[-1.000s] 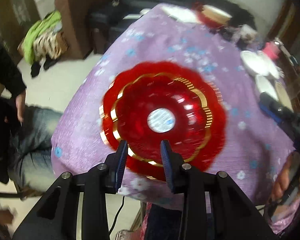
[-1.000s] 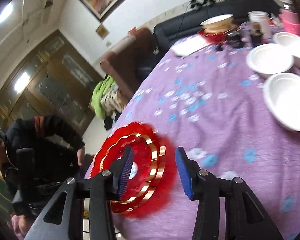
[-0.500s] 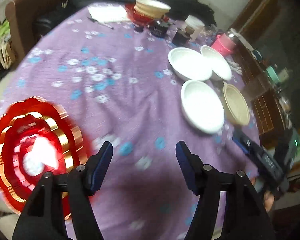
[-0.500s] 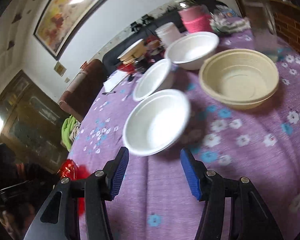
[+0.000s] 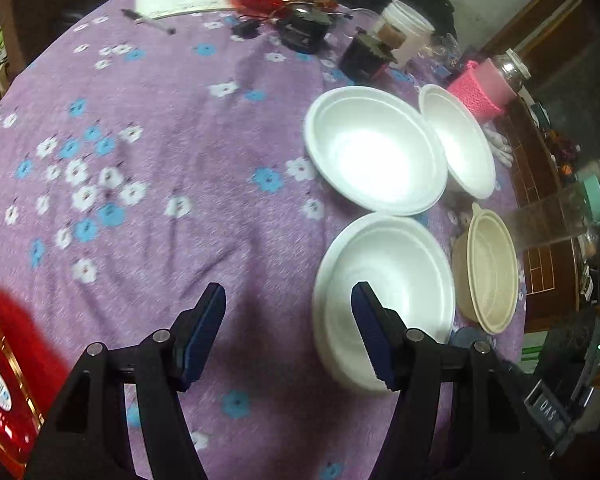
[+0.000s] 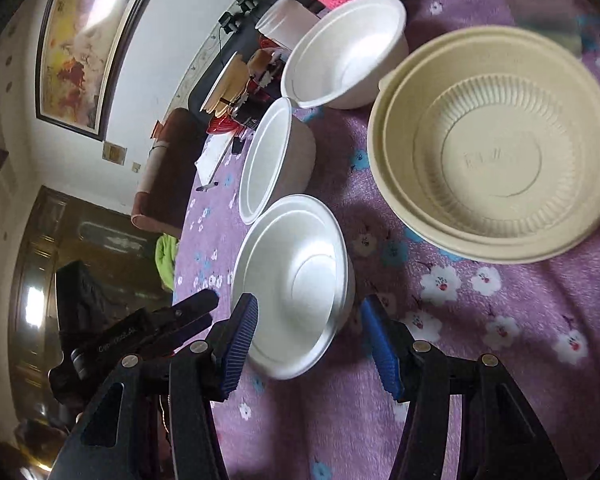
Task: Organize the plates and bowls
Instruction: 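Move both grippers to the rim of the large white foam bowl and close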
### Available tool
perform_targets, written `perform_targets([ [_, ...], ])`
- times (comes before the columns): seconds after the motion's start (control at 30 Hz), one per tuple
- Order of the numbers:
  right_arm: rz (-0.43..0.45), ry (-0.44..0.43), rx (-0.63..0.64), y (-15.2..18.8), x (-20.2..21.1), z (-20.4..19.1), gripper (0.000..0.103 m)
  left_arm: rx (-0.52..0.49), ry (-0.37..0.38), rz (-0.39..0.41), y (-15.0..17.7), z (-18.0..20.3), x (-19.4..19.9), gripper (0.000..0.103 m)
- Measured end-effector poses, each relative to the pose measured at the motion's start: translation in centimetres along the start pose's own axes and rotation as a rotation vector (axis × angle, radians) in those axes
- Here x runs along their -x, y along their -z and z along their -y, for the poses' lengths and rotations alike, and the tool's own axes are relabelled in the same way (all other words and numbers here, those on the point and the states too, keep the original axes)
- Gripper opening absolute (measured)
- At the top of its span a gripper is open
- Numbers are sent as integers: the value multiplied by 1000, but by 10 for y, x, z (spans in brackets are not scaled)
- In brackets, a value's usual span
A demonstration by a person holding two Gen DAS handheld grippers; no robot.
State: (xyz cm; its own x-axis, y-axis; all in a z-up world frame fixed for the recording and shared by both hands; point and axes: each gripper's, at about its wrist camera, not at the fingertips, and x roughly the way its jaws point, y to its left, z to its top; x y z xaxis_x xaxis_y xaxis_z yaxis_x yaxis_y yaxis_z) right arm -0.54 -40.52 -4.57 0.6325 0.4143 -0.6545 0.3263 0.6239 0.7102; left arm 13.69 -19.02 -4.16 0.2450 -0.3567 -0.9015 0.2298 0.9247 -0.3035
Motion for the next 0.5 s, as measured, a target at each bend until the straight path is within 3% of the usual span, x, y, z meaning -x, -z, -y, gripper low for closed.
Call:
perform_targets([
  [0.2,20,5,-24,-5,-6,9,56,-51,5,-17,-1,14,-13,64],
  [0.37,-1,25,-29,-7,-18,9,52,-39,13,-46,-2,15,-25,64],
  [0.5,31,49,-30,-8,-16,9,47,-32,2,-30,0,17,-26,64],
])
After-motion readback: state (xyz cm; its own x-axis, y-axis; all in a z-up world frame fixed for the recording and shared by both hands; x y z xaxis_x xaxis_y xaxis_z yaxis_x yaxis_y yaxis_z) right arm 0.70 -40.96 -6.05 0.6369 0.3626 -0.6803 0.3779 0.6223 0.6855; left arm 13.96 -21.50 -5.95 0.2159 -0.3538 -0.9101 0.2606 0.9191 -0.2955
